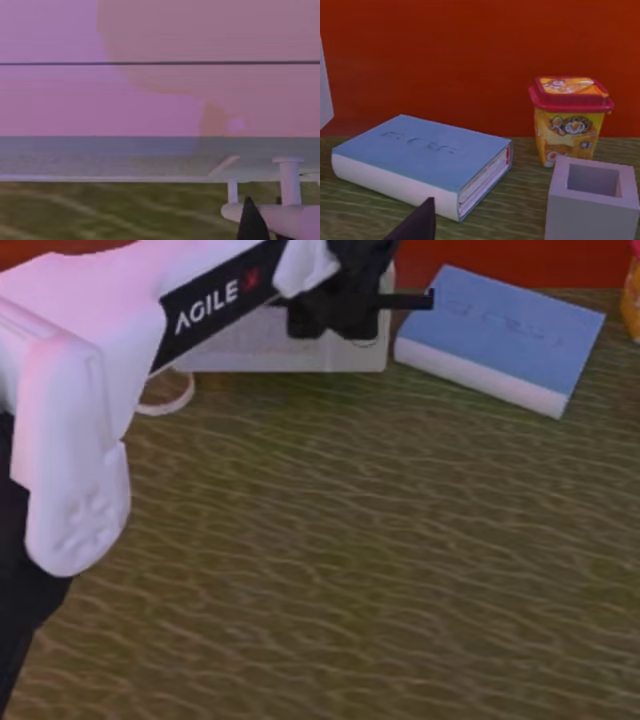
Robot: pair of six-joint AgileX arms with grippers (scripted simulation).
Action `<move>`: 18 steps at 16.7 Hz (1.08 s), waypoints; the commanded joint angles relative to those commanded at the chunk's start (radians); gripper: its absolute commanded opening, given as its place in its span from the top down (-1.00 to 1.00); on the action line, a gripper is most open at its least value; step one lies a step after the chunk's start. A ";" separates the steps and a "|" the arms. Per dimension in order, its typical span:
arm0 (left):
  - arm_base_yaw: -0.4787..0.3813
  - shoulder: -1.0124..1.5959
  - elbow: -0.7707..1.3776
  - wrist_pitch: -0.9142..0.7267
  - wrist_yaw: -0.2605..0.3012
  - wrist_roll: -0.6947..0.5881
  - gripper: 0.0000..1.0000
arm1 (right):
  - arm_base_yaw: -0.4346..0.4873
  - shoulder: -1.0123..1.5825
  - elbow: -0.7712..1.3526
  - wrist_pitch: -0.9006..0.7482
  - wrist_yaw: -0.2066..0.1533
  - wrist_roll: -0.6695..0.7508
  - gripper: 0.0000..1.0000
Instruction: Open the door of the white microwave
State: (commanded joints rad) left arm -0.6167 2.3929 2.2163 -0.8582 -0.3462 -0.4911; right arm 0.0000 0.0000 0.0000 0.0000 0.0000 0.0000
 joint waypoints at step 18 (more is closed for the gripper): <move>0.022 0.035 0.136 -0.186 0.060 -0.043 1.00 | 0.000 0.000 0.000 0.000 0.000 0.000 -1.00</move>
State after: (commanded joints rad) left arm -0.5943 2.4278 2.3528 -1.0446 -0.2862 -0.5341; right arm 0.0000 0.0000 0.0000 0.0000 0.0000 0.0000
